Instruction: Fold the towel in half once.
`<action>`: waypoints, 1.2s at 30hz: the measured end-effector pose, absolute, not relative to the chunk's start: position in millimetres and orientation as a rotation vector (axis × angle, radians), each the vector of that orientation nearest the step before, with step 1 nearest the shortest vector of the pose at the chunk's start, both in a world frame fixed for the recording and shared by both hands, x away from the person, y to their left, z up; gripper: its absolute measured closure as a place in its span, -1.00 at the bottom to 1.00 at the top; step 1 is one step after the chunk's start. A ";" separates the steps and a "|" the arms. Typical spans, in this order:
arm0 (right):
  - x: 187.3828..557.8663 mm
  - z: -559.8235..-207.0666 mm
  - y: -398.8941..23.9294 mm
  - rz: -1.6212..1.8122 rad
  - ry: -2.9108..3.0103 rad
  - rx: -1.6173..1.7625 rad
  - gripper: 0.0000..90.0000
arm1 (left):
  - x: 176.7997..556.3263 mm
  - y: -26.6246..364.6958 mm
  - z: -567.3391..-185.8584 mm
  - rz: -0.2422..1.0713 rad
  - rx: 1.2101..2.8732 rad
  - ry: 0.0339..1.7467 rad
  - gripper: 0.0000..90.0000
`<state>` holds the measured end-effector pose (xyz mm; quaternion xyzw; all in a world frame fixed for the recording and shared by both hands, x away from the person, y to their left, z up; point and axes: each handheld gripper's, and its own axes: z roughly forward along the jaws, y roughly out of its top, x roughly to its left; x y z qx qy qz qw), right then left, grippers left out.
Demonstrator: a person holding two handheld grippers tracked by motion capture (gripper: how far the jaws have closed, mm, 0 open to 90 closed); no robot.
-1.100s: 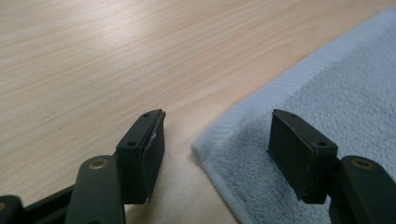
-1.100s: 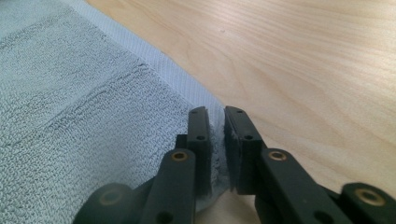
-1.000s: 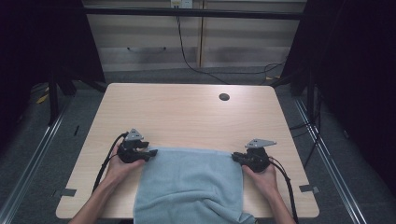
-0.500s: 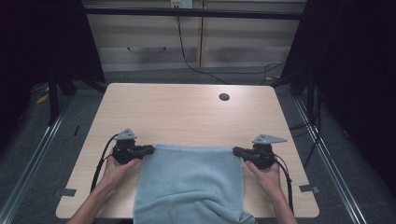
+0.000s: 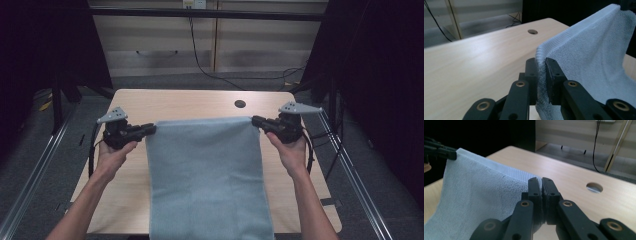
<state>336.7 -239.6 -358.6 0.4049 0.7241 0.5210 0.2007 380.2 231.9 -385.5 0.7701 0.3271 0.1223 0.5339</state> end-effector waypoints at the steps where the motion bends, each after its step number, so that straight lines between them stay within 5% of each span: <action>1: 339.8 -354.8 -240.4 1.466 2.016 1.134 0.92 | 383.8 231.9 -379.2 0.296 1.827 0.780 0.80; 24: 389.1 -269.1 -250.7 1.499 1.852 1.108 0.93 | 442.0 217.8 -286.0 0.374 1.674 0.761 0.81; 36: 350.5 -298.0 -245.1 1.544 1.910 1.053 0.93 | 401.0 223.0 -325.6 0.305 1.725 0.721 0.81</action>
